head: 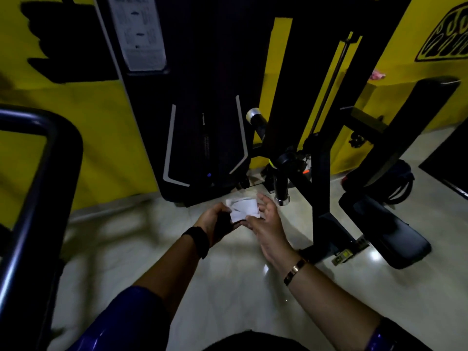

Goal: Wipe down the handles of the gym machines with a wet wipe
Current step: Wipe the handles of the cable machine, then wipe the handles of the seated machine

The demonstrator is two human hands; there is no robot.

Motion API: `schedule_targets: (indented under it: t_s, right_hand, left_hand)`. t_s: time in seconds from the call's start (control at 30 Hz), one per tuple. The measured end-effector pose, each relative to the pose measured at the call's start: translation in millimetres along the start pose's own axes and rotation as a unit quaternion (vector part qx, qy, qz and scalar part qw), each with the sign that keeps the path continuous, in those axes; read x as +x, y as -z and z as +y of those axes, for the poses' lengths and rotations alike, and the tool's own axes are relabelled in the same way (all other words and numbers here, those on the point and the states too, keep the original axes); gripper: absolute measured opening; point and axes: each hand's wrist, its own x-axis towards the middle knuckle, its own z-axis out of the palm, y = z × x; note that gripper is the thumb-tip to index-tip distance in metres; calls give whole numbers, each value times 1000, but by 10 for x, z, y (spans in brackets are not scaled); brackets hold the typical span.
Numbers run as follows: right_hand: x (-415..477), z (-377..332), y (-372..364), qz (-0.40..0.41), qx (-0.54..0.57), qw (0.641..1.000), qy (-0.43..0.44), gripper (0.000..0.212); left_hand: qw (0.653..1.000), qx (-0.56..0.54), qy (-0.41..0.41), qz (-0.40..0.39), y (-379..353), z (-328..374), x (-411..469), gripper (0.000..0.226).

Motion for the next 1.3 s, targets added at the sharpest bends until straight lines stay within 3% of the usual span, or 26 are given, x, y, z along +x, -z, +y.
schedule_targets:
  t_s: [0.1,0.2,0.43,0.53,0.67,0.83,1.0,1.07,1.2,1.3]
  right_hand:
    - [-194,-51,15,1,-13,1000,23,61]
    - [-408,-85,36,-9,-32,998,57,48]
    - [-855,-12,160,48,-58,995,61,15]
    - [-1064,13,249,55,-76,994,54,9]
    - [-1316,-33,348,32,-87,996,14,21]
    - [-1481,-131,383,-2,-45,999,-28,9]
    - [-1439,-308,338,3,-42,999,3,10]
    - [-1408,-409,360,-27,-26,999,16,20]
    - [-1394,-551,542,-160,-23,986,35,51]
    - [-1430,-614,688,-217,-79,971,59,43]
  left_hand:
    - [999,23,-41,2,-28,16,-127,45]
    - [995,61,-76,-15,-44,-30,-279,45]
    - [989,96,-110,1,-71,-408,-674,15]
    - [988,100,-114,2,-69,-628,-842,19]
    - [991,87,-101,24,-75,-869,-1078,34]
    - [990,76,-116,38,-65,-976,-1361,35]
    - [987,40,-153,-2,-79,-892,-1567,38]
    - [983,46,-178,8,-96,-857,-1616,51]
    - [971,69,-225,38,-222,-862,-1711,66]
    - [958,114,-257,49,-331,-922,-1778,70]
